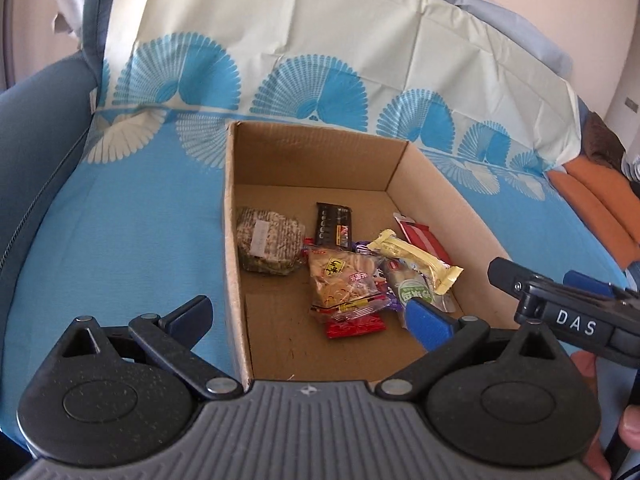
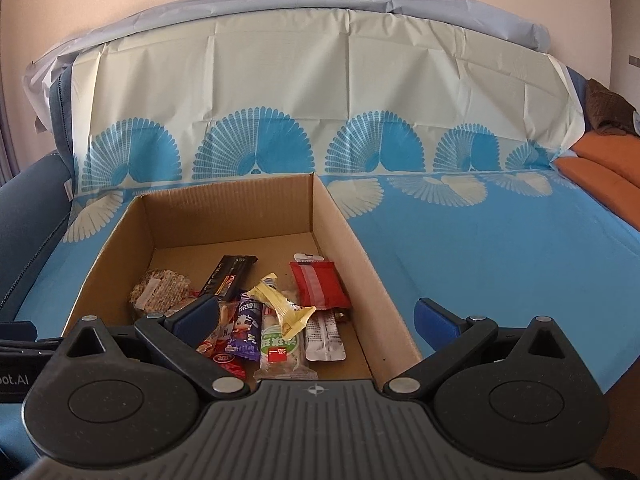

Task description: Organize snacks

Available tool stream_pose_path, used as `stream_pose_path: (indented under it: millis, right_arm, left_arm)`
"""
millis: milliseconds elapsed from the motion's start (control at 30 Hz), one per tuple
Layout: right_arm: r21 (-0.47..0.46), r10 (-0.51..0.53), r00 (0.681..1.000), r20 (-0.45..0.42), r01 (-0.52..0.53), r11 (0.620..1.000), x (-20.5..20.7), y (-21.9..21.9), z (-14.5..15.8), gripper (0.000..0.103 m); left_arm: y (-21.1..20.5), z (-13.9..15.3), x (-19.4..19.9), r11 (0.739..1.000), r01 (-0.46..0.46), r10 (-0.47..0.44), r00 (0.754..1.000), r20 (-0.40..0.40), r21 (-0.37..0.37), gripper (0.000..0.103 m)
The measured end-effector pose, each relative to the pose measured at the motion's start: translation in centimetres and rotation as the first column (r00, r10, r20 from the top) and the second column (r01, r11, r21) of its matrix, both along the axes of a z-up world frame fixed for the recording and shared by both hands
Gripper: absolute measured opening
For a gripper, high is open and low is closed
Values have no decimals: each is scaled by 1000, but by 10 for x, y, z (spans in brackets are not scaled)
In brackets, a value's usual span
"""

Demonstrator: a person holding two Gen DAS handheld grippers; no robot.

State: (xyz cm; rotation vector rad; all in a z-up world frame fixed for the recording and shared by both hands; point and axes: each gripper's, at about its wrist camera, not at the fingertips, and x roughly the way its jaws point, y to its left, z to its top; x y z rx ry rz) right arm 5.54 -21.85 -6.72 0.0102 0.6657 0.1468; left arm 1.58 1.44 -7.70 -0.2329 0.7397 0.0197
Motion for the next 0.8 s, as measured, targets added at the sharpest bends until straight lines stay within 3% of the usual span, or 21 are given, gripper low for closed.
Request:
stream_pose_path:
  millis: [800]
  right_arm:
    - [-30, 62, 998, -20, -62, 998, 4, 15, -6, 102]
  left_arm:
    - [1, -1, 6, 1000, -23, 22, 1000, -20, -12, 102]
